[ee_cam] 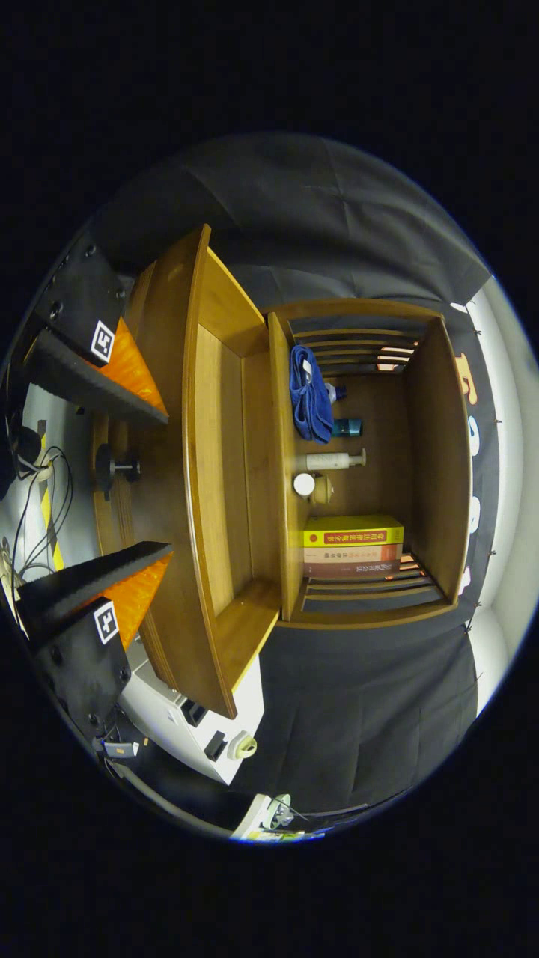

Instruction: Pull open the drawer, take out the items inside it, and place them on the countertop above the cabinet.

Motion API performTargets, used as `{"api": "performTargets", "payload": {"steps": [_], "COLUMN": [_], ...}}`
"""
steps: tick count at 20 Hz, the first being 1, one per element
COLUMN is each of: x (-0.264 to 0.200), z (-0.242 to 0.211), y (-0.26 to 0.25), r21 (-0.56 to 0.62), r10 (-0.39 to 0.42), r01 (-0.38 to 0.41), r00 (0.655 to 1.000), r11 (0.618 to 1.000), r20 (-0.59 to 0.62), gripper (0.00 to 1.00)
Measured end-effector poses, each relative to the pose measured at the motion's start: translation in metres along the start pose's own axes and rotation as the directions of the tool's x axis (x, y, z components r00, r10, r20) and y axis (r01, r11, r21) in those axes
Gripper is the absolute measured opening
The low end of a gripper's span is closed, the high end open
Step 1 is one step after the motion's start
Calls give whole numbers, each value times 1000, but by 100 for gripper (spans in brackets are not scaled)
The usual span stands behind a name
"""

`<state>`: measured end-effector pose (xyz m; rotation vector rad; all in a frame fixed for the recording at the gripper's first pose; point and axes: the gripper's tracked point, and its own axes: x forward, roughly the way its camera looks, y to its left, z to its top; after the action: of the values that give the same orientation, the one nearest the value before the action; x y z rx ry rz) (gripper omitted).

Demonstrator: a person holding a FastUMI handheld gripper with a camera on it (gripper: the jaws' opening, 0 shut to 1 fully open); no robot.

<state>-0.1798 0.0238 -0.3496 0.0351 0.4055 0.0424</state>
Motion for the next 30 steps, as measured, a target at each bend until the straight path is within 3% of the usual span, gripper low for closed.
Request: {"api": "performTargets", "payload": {"steps": [5,15,30], "x": [14,35,122], "z": [-16,-5,23], "y": [17,24,27], "r21": [4,21,-40], "r10": [25,-9,-7], "r01": [-25,9,7], "r00": [1000,1000,1000], "r11": [1000,1000,999], "r20": [-18,14,15], "gripper": [98,96,96]}}
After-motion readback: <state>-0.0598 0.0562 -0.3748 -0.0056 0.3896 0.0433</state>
